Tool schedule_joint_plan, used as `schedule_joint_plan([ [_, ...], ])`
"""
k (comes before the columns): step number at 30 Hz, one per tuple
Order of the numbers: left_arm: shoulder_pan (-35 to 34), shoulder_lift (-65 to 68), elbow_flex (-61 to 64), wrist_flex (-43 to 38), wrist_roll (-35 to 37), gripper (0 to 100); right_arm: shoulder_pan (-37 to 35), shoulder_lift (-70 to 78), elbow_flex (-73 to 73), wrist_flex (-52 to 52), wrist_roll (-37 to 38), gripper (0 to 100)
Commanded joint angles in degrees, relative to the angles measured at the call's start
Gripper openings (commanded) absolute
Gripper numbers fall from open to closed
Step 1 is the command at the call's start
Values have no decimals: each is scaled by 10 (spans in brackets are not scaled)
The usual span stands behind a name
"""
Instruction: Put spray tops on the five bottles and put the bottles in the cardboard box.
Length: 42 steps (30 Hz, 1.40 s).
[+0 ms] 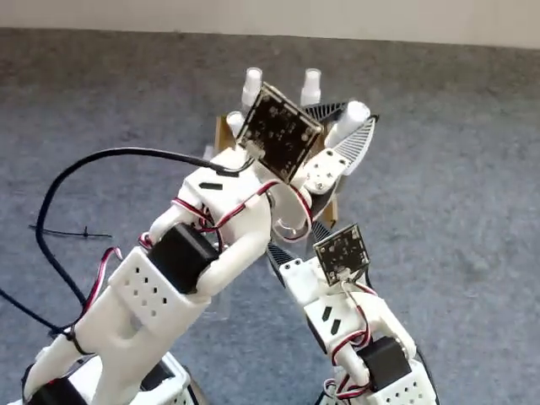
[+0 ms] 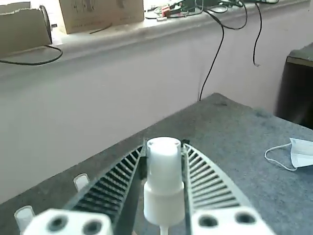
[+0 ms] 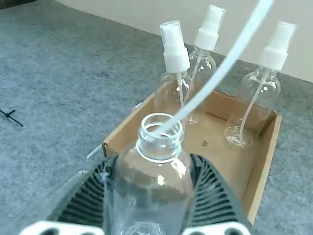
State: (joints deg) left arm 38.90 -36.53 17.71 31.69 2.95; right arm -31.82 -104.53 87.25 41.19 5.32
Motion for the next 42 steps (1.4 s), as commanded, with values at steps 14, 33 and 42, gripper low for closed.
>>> schedule_joint_plan([
  [14, -8, -9, 59, -44, -2, 6, -1, -7, -6, -14, -5, 3],
  [33, -86, -349, 424, -24, -4, 72, -1, -7, -6, -16, -5, 3],
  [42, -58, -308, 327, 51, -4, 152, -1, -7, -5, -16, -5, 3],
])
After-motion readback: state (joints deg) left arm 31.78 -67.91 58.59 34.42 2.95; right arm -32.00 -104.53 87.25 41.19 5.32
